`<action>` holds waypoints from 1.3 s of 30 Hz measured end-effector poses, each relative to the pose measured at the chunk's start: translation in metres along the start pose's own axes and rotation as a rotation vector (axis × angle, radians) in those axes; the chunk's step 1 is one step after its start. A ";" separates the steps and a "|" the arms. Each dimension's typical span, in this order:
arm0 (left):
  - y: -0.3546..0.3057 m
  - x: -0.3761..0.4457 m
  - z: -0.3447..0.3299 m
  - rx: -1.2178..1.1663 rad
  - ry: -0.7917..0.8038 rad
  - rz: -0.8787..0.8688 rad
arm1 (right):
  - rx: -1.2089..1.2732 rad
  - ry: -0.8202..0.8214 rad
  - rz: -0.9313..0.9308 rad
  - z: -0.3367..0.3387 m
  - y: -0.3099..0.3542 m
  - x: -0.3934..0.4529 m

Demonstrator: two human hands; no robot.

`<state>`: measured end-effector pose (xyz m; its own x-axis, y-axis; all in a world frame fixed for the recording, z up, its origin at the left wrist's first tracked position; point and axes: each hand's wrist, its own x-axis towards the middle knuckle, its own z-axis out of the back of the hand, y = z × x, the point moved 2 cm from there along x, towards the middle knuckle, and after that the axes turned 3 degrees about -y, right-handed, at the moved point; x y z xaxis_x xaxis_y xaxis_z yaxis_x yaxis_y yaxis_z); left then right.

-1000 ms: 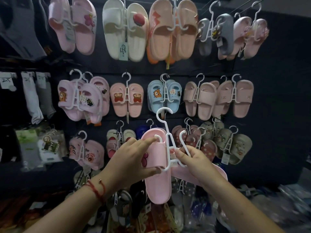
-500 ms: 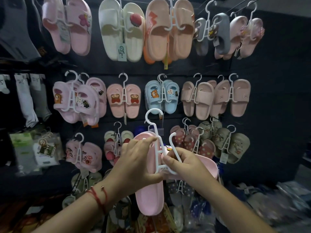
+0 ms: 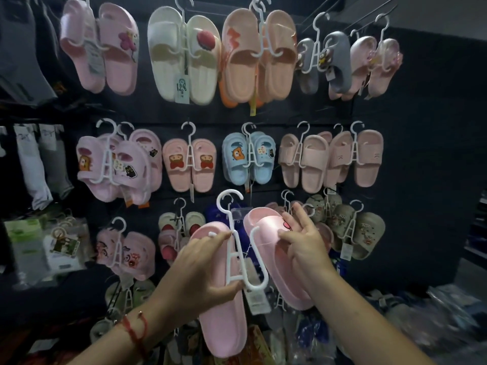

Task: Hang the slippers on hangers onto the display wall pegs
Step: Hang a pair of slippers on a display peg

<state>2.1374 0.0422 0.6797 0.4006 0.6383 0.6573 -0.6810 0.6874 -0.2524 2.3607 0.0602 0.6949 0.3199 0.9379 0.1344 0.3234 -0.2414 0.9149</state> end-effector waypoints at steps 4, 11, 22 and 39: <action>-0.002 -0.006 -0.013 0.080 0.113 -0.086 | 0.073 -0.029 0.023 -0.017 0.003 -0.001; 0.005 -0.007 -0.027 0.208 0.042 -0.073 | 0.071 -0.040 0.091 -0.040 -0.007 -0.006; 0.006 0.000 -0.023 0.174 -0.097 0.126 | -0.064 0.035 0.175 -0.051 -0.022 -0.038; 0.001 0.018 -0.025 0.292 -0.122 0.023 | -0.335 0.159 0.196 -0.011 -0.006 -0.057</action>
<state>2.1598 0.0632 0.6736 0.3182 0.5943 0.7386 -0.8436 0.5329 -0.0654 2.3312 0.0108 0.6861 0.1965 0.9154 0.3514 -0.0463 -0.3493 0.9359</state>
